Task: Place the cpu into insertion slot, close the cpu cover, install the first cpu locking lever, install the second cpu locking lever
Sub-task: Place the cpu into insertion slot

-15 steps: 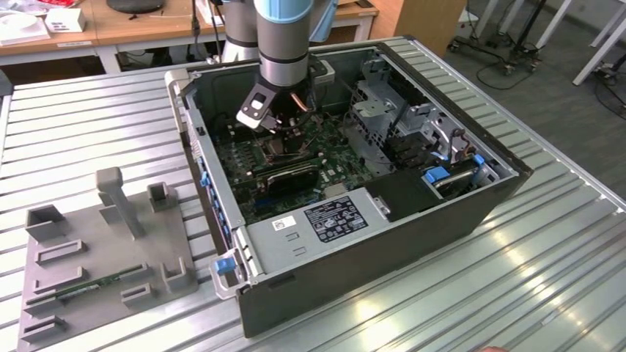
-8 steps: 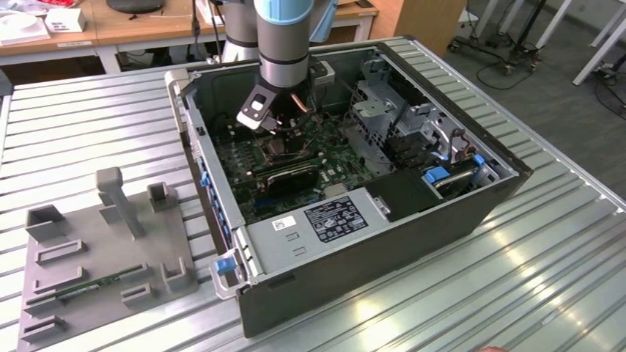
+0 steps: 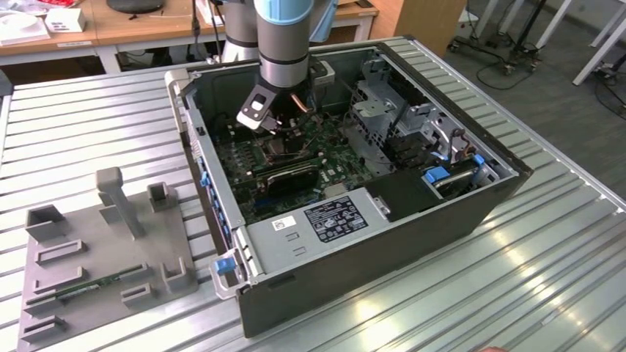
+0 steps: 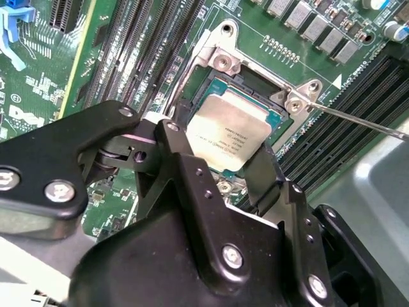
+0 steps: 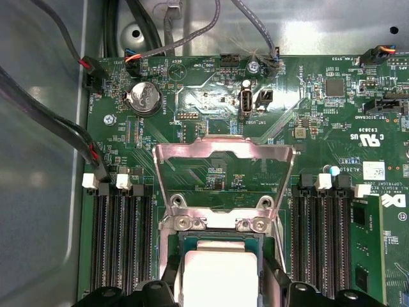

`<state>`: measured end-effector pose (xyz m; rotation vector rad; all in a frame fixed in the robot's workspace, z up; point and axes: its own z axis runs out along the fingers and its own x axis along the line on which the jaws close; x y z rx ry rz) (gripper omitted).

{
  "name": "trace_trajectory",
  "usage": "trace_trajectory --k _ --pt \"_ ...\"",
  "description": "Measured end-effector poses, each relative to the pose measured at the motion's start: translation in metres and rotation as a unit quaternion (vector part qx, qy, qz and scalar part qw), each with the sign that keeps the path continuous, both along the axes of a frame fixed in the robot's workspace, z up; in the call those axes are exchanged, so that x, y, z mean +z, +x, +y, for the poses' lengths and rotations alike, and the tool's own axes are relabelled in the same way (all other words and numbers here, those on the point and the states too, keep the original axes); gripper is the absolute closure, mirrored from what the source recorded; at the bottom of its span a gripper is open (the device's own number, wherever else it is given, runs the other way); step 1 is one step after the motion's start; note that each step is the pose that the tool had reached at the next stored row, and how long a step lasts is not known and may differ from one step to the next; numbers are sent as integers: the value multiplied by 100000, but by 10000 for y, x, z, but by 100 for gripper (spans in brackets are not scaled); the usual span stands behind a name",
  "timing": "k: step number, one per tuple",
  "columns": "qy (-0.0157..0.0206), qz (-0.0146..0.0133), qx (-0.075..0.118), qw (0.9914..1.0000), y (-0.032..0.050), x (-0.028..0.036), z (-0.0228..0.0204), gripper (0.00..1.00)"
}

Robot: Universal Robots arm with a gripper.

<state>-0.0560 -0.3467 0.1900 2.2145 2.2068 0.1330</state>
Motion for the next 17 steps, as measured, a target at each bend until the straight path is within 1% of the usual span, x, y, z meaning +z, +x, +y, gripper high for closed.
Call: trace_trajectory --k 3,7,12,13,17 --pt "6 -4 3 100000 0 31 0 40" --pt "12 -9 0 100000 0 92 0 40" --pt "12 -8 0 100000 0 191 0 40" --pt "8 -5 0 100000 0 229 0 40" --pt "4 -3 1 100000 0 293 0 40"
